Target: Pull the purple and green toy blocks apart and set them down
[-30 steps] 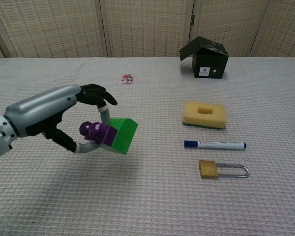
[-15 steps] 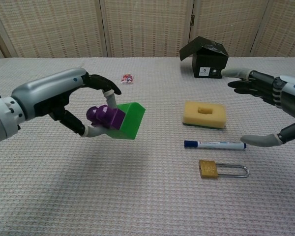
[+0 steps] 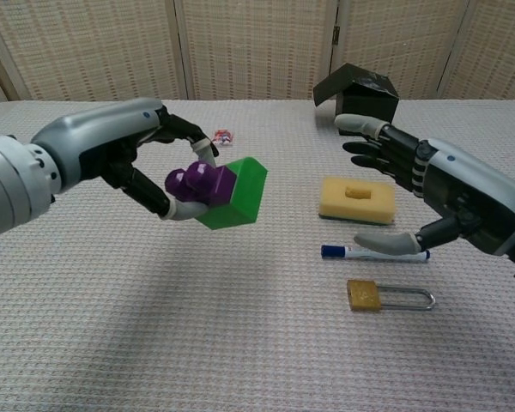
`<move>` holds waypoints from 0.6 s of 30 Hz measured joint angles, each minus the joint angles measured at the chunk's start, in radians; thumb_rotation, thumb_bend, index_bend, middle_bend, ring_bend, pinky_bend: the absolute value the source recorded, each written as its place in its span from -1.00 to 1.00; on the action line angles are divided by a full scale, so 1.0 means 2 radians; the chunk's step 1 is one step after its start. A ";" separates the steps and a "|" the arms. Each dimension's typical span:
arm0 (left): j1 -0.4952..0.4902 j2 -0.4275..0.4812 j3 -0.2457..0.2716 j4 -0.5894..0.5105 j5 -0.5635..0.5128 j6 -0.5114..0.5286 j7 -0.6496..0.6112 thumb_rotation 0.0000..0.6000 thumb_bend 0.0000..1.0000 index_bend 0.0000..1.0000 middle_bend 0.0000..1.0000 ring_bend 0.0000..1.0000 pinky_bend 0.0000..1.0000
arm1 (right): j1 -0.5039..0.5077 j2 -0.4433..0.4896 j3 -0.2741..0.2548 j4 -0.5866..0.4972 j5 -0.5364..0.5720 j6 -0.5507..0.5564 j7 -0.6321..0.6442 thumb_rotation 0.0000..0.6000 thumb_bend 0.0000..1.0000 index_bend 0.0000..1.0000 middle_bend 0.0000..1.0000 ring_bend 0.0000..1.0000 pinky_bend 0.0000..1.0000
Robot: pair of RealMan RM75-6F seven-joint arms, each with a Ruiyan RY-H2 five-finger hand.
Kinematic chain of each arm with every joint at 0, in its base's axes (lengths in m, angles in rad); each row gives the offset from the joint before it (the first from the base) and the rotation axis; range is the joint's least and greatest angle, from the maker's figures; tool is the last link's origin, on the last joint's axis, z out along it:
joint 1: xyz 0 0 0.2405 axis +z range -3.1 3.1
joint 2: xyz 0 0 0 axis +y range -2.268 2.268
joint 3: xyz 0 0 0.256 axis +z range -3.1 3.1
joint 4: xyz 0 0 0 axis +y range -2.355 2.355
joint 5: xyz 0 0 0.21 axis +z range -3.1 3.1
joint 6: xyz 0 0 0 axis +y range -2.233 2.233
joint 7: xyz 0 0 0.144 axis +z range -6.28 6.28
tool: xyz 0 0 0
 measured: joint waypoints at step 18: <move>-0.027 -0.025 -0.030 -0.045 -0.088 0.041 0.043 1.00 -0.32 0.67 -0.48 -0.92 -1.00 | 0.028 -0.056 -0.005 0.037 0.024 -0.023 0.048 1.00 -0.50 -1.00 -1.00 -1.00 -1.00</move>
